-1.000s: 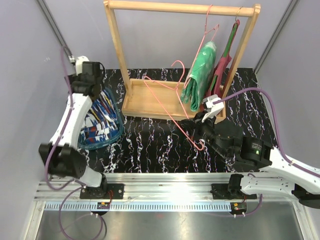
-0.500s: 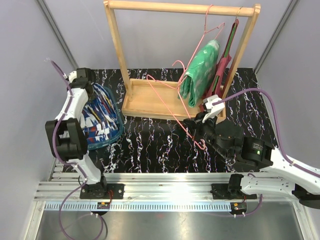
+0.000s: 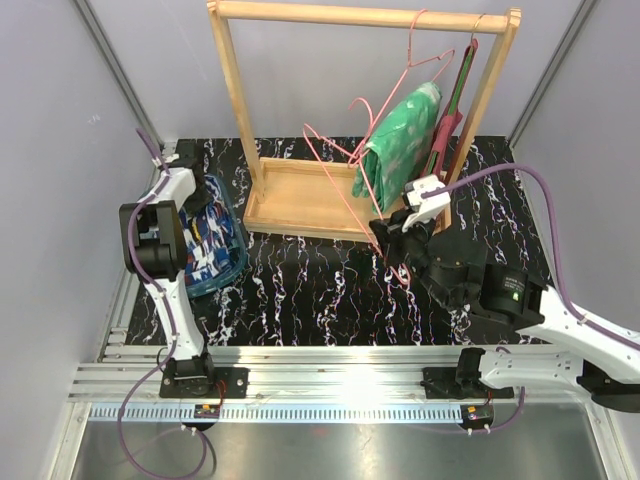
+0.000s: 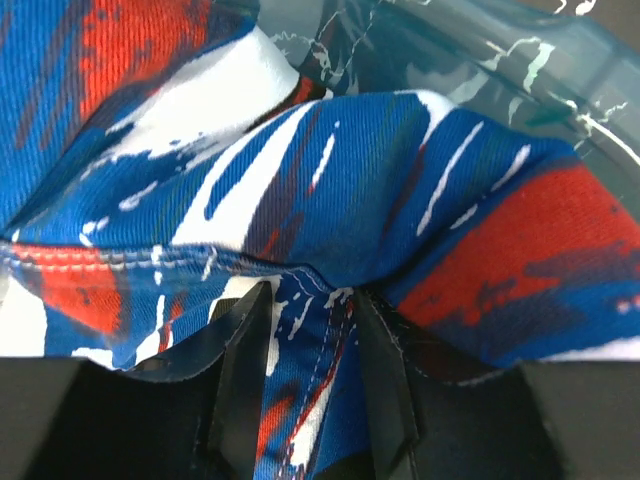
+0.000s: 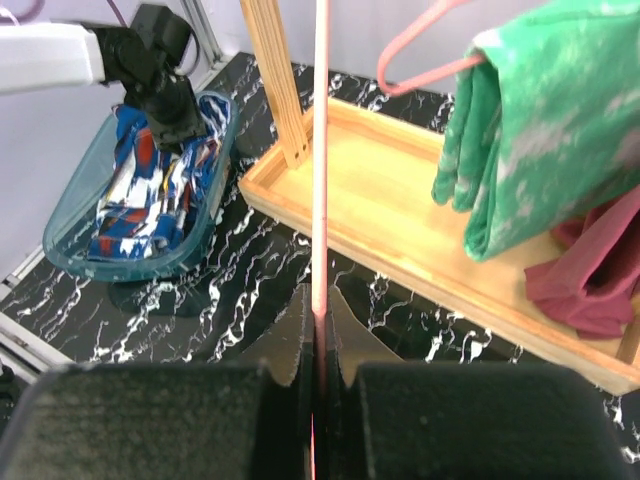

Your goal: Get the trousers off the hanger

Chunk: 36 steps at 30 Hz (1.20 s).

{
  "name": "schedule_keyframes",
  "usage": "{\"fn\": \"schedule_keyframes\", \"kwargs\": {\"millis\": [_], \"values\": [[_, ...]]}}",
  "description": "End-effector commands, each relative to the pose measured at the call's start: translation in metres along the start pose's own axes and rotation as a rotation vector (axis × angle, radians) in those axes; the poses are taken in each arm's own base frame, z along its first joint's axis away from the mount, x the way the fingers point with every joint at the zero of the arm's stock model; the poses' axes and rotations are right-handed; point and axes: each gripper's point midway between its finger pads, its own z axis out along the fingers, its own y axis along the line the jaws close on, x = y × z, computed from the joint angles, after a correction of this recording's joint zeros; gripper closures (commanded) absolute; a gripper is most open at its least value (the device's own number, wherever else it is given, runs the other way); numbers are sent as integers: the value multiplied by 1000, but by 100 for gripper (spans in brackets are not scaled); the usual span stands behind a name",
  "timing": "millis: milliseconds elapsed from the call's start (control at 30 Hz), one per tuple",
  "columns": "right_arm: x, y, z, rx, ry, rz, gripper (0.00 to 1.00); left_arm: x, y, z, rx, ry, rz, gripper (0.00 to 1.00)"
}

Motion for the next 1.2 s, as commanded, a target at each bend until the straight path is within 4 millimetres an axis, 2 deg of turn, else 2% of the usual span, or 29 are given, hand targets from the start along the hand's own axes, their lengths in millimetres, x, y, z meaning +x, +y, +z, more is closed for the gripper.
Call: {"fn": "schedule_keyframes", "kwargs": {"millis": [0,100,133,167,233,267,300,333,367,400,433,467,500,533,567,600,633,667,700,733,767,800,833,867,900,1000,1067,1100,1167], "values": [[-50,2,0,18,-107,30,100,47,23,8,-92,153,68,58],[-60,9,12,43,-94,-16,100,29,23,-13,-77,110,54,54],[-61,9,15,63,-86,-33,100,15,23,-33,-53,66,35,50],[-64,5,19,111,-88,-40,100,7,25,-42,-51,39,26,45],[-73,8,32,159,-91,-45,100,-10,29,-66,-20,-10,0,37],[-68,11,44,185,-74,-59,100,-25,33,-91,14,-53,-26,31],[-86,8,46,204,-100,-26,100,-31,37,-102,30,-70,-41,27],[-87,7,52,228,-94,-17,100,-32,42,-111,42,-79,-49,22],[-82,11,66,244,-79,-33,100,-45,49,-143,92,-137,-82,18],[-99,6,70,265,-110,-10,100,-46,55,-154,106,-157,-84,6],[-104,4,76,289,-123,0,100,-48,60,-170,128,-187,-92,1],[-98,9,93,297,-107,-14,100,-47,69,-195,171,-231,-108,1],[-114,-2,99,322,-127,13,100,-46,75,-209,198,-258,-102,1],[-119,-3,105,334,-135,30,100,-43,80,-220,220,-277,-103,1],[-111,1,125,341,-111,9,100,-38,81,-230,261,-287,-96,1],[-127,-3,127,345,-133,28,100,-29,93,-250,304,-333,-85,1],[-128,-8,139,341,-123,30,100,-24,95,-255,328,-349,-76,1],[-114,-8,162,346,-84,11,100,-17,97,-265,373,-364,-63,1],[-134,-8,162,335,-119,41,100,-3,102,-261,374,-351,-32,1],[-131,-14,171,343,-98,22,100,0,108,-279,423,-401,-33,1],[-120,-11,191,352,-76,-3,100,8,105,-285,474,-404,-10,1],[-136,-11,191,348,-113,11,100,16,108,-284,482,-408,10,1],[-132,-13,197,352,-94,-4,100,25,115,-287,497,-430,12,1],[-118,-16,215,362,-63,-20,100,30,117,-286,503,-436,28,1],[-128,-18,214,364,-85,-5,100,33,121,-286,499,-450,48,1],[-108,-26,229,371,-30,-19,100,48,128,-279,501,-459,81,1],[-105,-23,227,348,-23,9,100,57,128,-275,521,-471,85,1],[-89,-22,231,343,14,6,100,58,129,-273,523,-476,86,1],[-94,-18,223,320,-4,50,100,59,129,-274,529,-481,85,1]]}}
